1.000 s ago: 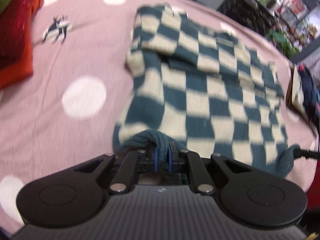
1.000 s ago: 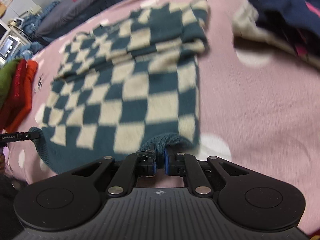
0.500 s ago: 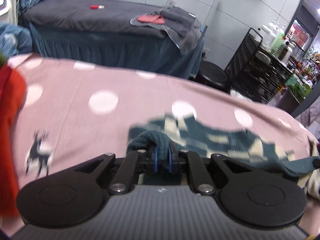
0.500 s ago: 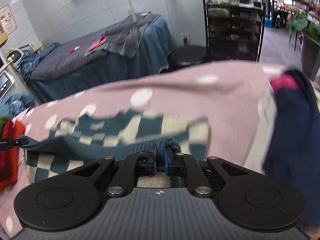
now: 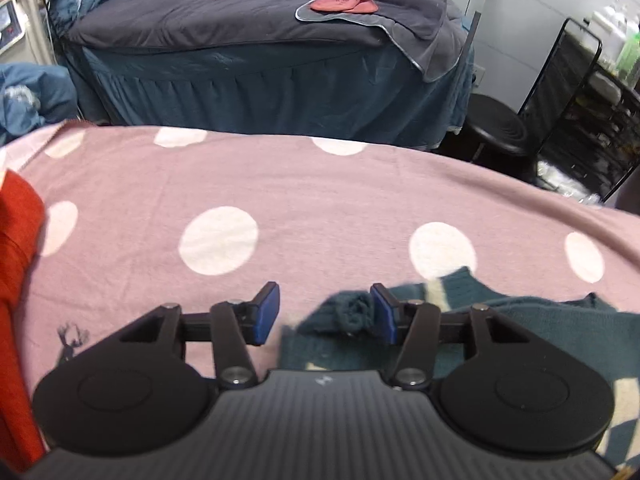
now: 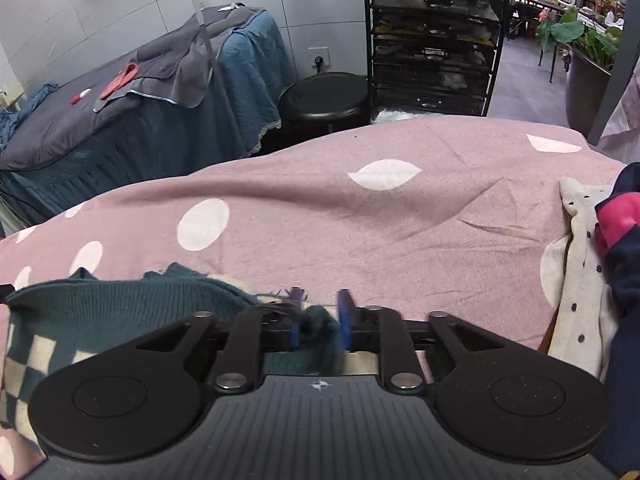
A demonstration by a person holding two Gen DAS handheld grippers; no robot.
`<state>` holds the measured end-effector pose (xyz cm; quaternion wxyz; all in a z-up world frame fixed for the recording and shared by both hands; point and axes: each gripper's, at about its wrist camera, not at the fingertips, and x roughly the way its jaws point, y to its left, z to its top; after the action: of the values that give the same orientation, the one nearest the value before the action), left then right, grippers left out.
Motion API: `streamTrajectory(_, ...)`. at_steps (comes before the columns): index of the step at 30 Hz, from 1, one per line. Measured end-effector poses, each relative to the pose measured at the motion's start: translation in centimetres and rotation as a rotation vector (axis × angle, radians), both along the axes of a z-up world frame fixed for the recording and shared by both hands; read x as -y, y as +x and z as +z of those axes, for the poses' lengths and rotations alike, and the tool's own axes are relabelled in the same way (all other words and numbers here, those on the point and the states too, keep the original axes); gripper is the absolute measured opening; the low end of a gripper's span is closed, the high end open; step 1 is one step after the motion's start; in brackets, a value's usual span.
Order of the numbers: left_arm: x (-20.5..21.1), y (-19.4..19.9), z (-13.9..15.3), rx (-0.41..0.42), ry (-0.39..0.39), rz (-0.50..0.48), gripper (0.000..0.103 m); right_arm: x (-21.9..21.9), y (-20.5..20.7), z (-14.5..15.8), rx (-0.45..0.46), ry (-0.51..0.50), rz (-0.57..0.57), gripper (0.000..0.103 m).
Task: Fold small clothes
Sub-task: 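Lift the hem with both grippers and fold it over toward the collar, then open both grippers and release the folded hem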
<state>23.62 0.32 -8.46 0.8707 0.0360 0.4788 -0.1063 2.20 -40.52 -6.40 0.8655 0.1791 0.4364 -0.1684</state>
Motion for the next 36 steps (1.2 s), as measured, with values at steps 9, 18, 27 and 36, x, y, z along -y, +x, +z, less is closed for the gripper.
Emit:
streamTrajectory(9,-0.5,-2.6,1.5,0.078,0.106,-0.011,0.102,-2.6,-1.9,2.5,0.129,-0.16,0.071,0.047)
streamTrajectory(18,-4.0,-7.7,1.9,0.078,0.114,-0.019,0.097,-6.1,-4.6,2.2,0.088,-0.085,0.214,0.048)
streamTrajectory(27,-7.6,-13.8,-0.6,-0.051,0.068,-0.009,0.08,-9.3,-8.3,1.7,0.044,-0.057,0.254,0.048)
streamTrajectory(36,-6.8,-13.9,-2.5,-0.108,-0.011,-0.132,0.023,-8.1,-12.5,1.0,-0.033,-0.032,0.133,0.049)
